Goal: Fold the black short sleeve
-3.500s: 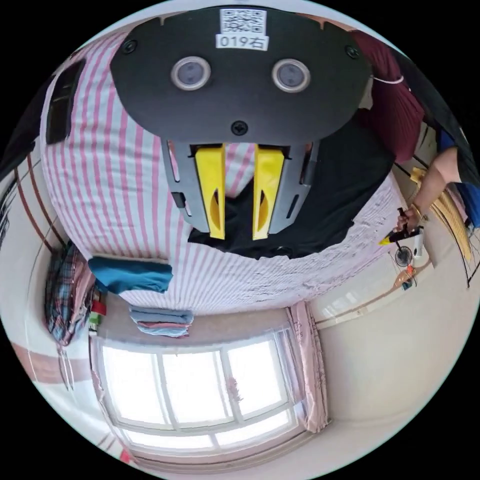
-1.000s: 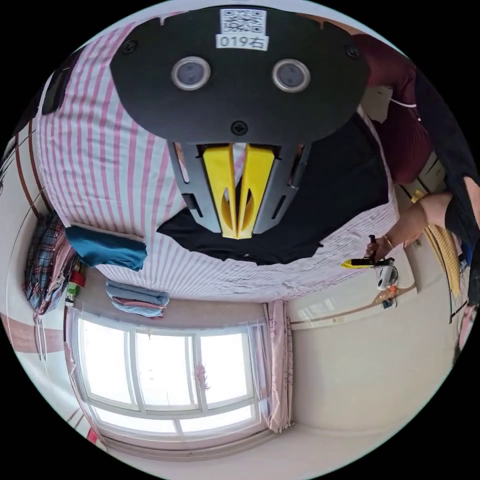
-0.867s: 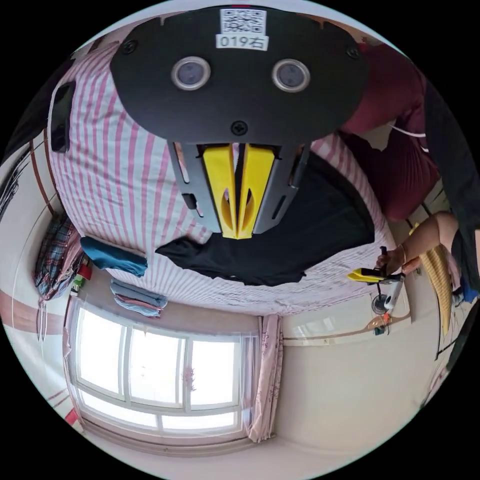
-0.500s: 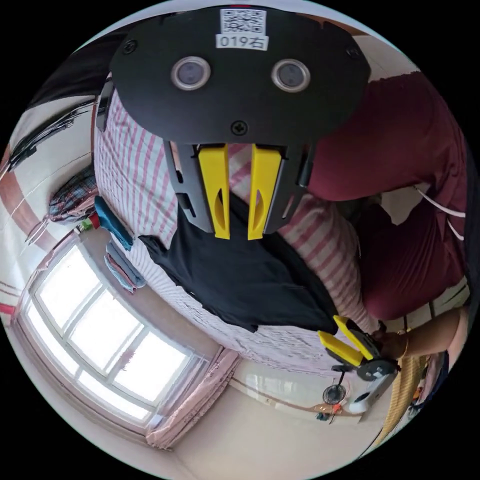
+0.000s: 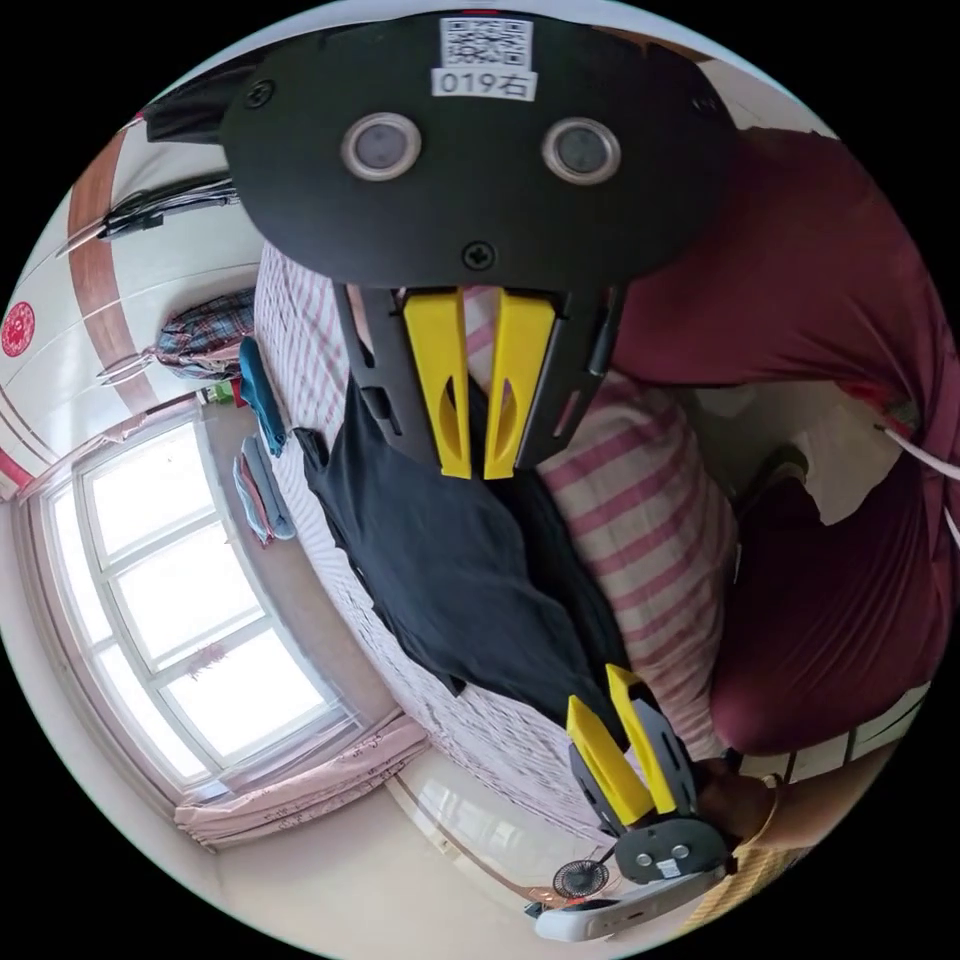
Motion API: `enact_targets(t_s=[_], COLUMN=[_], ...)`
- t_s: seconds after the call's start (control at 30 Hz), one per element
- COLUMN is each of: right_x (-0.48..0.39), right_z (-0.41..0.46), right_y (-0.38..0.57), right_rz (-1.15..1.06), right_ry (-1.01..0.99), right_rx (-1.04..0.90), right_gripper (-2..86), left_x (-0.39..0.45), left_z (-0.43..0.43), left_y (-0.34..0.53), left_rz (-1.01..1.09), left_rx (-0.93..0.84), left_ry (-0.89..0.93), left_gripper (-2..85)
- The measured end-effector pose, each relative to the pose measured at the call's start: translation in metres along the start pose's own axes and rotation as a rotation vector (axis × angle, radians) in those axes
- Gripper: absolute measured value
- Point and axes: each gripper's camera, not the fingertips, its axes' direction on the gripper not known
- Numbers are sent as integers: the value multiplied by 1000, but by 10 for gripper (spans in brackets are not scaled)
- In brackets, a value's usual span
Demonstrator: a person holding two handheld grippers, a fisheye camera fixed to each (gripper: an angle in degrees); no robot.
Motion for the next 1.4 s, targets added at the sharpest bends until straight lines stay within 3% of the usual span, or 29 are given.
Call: enact_targets(t_s=[0.23,0.5,0.87,1.4], right_x=[-34,-53,-64,-71], right_z=[1,1,1,-11], right_y=[-5,-4,-1,7], right_rz=[186,196,241,178], right_ry=[81,90,116,76], right_rx=[-31,-25,-18,37], right_gripper=[-4,-5,-6,-9], left_x=[30,63,122,144], left_z=[-8,-18,-19,-38], left_y=[7,13,11,25], left_rz=[-26,-39,119,100], left_rx=[3,15,-26,11], left_ry=[40,15,-80,-27], left_gripper=[101,83,25,10])
